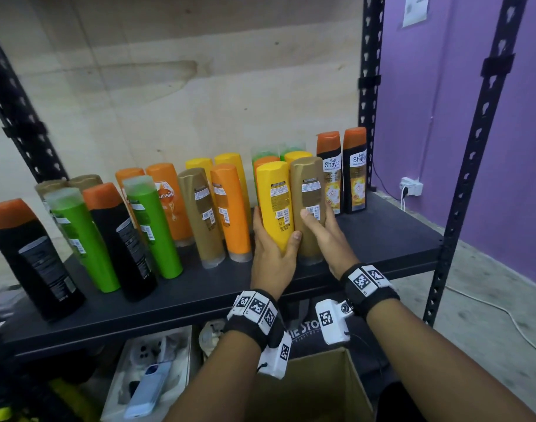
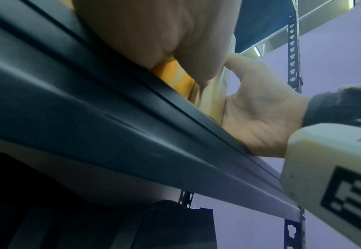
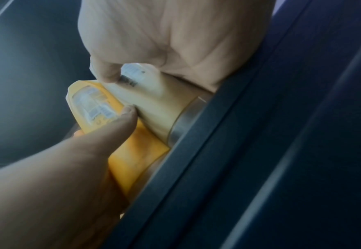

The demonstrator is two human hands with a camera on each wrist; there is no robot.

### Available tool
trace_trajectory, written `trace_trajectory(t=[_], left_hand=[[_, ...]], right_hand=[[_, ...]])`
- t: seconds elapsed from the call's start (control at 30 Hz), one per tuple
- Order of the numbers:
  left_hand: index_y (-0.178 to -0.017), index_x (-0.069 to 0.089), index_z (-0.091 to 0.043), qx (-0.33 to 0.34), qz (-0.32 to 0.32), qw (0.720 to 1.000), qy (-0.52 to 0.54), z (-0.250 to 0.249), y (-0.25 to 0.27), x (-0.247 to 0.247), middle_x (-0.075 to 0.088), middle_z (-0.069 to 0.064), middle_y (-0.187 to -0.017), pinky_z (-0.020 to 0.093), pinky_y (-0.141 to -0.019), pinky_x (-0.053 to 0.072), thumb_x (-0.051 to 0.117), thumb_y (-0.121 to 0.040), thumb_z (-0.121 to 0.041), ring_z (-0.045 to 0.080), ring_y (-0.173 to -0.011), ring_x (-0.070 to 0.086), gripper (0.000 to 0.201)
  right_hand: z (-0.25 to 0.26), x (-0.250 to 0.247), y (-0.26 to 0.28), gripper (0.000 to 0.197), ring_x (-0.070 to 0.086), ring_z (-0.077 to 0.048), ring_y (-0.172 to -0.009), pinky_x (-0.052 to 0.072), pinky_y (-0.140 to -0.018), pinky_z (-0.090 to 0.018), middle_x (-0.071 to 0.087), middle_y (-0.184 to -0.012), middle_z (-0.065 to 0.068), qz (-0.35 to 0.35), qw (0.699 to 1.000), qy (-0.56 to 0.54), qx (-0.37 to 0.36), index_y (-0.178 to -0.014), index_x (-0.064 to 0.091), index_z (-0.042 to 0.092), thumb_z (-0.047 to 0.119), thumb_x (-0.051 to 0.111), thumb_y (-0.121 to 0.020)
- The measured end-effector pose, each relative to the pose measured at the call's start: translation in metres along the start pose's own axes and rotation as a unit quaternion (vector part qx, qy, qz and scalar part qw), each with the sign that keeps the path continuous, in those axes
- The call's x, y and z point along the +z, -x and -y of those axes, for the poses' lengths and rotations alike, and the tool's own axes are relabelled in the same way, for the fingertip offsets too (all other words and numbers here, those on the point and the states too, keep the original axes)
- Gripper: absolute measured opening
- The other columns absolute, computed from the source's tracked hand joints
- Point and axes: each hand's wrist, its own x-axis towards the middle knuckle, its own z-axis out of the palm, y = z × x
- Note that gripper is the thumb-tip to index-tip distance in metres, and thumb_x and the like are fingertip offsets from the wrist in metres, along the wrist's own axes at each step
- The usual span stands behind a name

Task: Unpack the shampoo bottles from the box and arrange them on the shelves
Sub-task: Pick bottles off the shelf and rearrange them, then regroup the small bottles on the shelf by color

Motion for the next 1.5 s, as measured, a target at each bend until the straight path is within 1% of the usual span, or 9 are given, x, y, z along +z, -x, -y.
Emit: trace_trajectory(t=[0.13, 0.37, 0.6, 0.77, 0.93, 1.0, 1.23, 1.37, 1.5], left_hand=[[-0.157, -0.008, -0.045, -0.007, -0.001, 1.0, 0.002, 0.004, -0.002, 0.002, 0.025, -0.004, -0.165, 0.046, -0.109, 0.045, 0.06, -0.095, -0.056, 0.021, -0.143, 0.041, 0.092], [-0.157, -0.004, -0.039, -0.02, 0.001, 1.0, -0.007, 0.007, -0.005, 0.005, 0.032, -0.002, -0.161, 0.038, -0.105, 0.045, 0.07, -0.088, -0.057, 0.019, -0.138, 0.044, 0.102], [-0.159, -0.007, -0.031, -0.041, 0.028, 0.998, -0.043, 0.009, -0.012, 0.005, 0.028, 0.002, -0.162, 0.043, -0.112, 0.043, 0.08, -0.082, -0.051, 0.02, -0.143, 0.038, 0.118], [-0.161, -0.003, -0.023, -0.036, 0.021, 0.996, -0.078, 0.003, -0.011, 0.007, 0.032, 0.005, -0.162, 0.046, -0.111, 0.044, 0.078, -0.087, -0.046, 0.025, -0.143, 0.041, 0.112], [-0.161, -0.006, -0.027, -0.046, 0.027, 0.995, -0.09, -0.003, -0.007, 0.004, 0.031, 0.004, -0.163, 0.049, -0.11, 0.045, 0.075, -0.089, -0.048, 0.026, -0.143, 0.042, 0.111], [-0.161, -0.006, -0.027, -0.045, 0.029, 0.995, -0.089, -0.004, -0.006, 0.003, 0.03, 0.004, -0.163, 0.05, -0.11, 0.045, 0.075, -0.089, -0.048, 0.026, -0.143, 0.042, 0.11], [-0.161, 0.014, -0.027, -0.042, 0.003, 0.994, -0.104, -0.002, 0.002, -0.002, 0.044, 0.004, -0.155, 0.045, -0.102, 0.051, 0.07, -0.093, -0.042, 0.024, -0.136, 0.049, 0.09], [-0.156, 0.033, -0.024, -0.032, 0.002, 0.995, -0.094, -0.006, 0.006, -0.008, 0.052, 0.004, -0.145, 0.04, -0.103, 0.05, 0.065, -0.098, -0.032, 0.021, -0.13, 0.054, 0.067], [-0.154, 0.037, -0.017, -0.052, 0.03, 0.993, -0.098, -0.016, 0.005, -0.013, 0.054, 0.008, -0.141, 0.042, -0.105, 0.049, 0.063, -0.099, -0.03, 0.024, -0.128, 0.054, 0.062]], right_hand=[[0.001, -0.001, -0.004, 0.045, 0.055, -0.002, -0.13, 0.041, -0.116, -0.048, 0.059, -0.133, 0.032, 0.0, 1.0, -0.008, 0.027, -0.124, 0.042, 0.076, 0.084, 0.057, -0.082], [0.001, -0.004, -0.009, 0.044, 0.061, -0.003, -0.125, 0.044, -0.112, -0.046, 0.063, -0.133, 0.025, 0.023, 0.998, -0.029, 0.043, -0.126, 0.047, 0.071, 0.078, 0.06, -0.085], [0.004, -0.004, -0.014, 0.074, 0.056, 0.007, -0.124, 0.042, -0.108, -0.031, 0.059, -0.133, 0.033, 0.034, 0.998, 0.001, 0.054, -0.144, 0.032, 0.057, 0.082, 0.061, -0.08], [0.005, -0.005, -0.017, 0.085, 0.05, 0.006, -0.126, 0.038, -0.11, -0.034, 0.052, -0.14, 0.029, 0.032, 0.997, 0.048, 0.054, -0.149, 0.025, 0.057, 0.092, 0.05, -0.075], [0.006, -0.003, -0.012, 0.071, 0.051, 0.007, -0.122, 0.042, -0.105, -0.033, 0.05, -0.127, 0.041, 0.026, 0.996, 0.068, 0.053, -0.137, 0.026, 0.068, 0.095, 0.046, -0.074], [0.005, -0.002, -0.009, 0.074, 0.05, 0.015, -0.115, 0.041, -0.099, -0.028, 0.051, -0.122, 0.043, 0.008, 0.995, 0.09, 0.035, -0.138, 0.029, 0.062, 0.096, 0.043, -0.074], [0.0, -0.003, 0.003, 0.065, 0.059, -0.013, -0.122, 0.046, -0.09, -0.028, 0.061, -0.133, 0.009, -0.043, 0.978, 0.205, 0.011, -0.144, 0.041, 0.036, 0.074, 0.05, -0.091], [0.002, -0.007, 0.013, 0.074, 0.05, -0.019, -0.134, 0.044, -0.11, -0.041, 0.05, -0.15, 0.0, -0.017, 0.962, 0.273, 0.005, -0.156, 0.026, 0.029, 0.048, 0.063, -0.095], [0.02, -0.018, 0.022, 0.086, 0.035, -0.027, -0.145, 0.038, -0.116, -0.052, 0.033, -0.159, -0.006, 0.034, 0.916, 0.399, 0.028, -0.162, 0.011, 0.025, 0.046, 0.063, -0.096]])
